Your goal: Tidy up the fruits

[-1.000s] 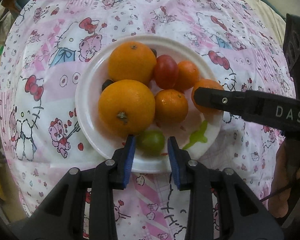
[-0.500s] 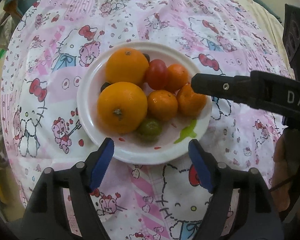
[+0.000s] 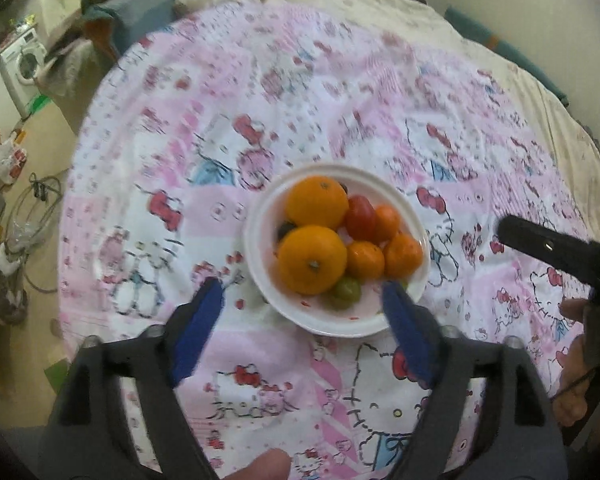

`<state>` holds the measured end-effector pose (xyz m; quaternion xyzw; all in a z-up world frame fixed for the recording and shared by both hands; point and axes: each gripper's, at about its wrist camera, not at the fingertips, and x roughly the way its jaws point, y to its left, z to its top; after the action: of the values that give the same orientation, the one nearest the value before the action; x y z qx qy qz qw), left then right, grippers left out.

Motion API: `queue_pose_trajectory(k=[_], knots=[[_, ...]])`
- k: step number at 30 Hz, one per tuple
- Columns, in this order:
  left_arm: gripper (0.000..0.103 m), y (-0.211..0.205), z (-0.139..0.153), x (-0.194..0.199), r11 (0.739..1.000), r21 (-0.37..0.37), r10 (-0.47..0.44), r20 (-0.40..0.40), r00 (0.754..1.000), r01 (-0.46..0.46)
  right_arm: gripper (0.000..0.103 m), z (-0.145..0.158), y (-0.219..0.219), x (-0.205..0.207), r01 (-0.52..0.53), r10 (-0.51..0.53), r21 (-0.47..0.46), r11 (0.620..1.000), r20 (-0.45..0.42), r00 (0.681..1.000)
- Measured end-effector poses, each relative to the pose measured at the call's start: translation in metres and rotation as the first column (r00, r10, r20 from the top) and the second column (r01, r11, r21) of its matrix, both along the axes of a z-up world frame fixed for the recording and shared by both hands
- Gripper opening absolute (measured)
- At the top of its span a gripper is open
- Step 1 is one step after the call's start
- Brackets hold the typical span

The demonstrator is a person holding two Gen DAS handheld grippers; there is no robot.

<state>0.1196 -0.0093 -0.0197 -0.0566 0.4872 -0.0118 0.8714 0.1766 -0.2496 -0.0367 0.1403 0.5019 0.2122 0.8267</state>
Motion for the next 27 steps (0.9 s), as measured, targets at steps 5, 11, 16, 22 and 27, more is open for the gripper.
queue_pose_trajectory(k=[5, 11, 16, 22, 27], knots=[[0.097, 0.013, 0.016, -0.013, 1.000, 0.026, 0.014, 0.055, 0.998, -0.016, 0.096, 0.014, -0.010, -0.026, 0.029, -0.030, 0.026, 0.999, 0.044, 0.999], [0.102, 0.017, 0.024, -0.041, 0.999, 0.043, 0.011, 0.104, 0.994, -0.015, 0.103, 0.028, -0.012, -0.062, 0.038, -0.040, 0.027, 0.999, 0.119, 0.992], [0.102, 0.019, 0.028, -0.064, 0.999, 0.030, 0.027, 0.146, 0.989, -0.032, 0.103, 0.035, -0.009, -0.090, 0.042, -0.039, -0.011, 0.999, 0.184, 0.982], [0.102, 0.015, 0.028, -0.083, 0.998, 0.053, 0.005, 0.202, 0.979, -0.016, 0.103, 0.035, -0.003, -0.116, 0.076, -0.063, -0.042, 0.996, 0.261, 0.963], [0.102, 0.011, 0.028, -0.087, 0.996, 0.086, -0.002, 0.265, 0.964, -0.021, 0.103, 0.025, 0.011, -0.120, 0.090, -0.049, -0.119, 0.989, 0.309, 0.950]])
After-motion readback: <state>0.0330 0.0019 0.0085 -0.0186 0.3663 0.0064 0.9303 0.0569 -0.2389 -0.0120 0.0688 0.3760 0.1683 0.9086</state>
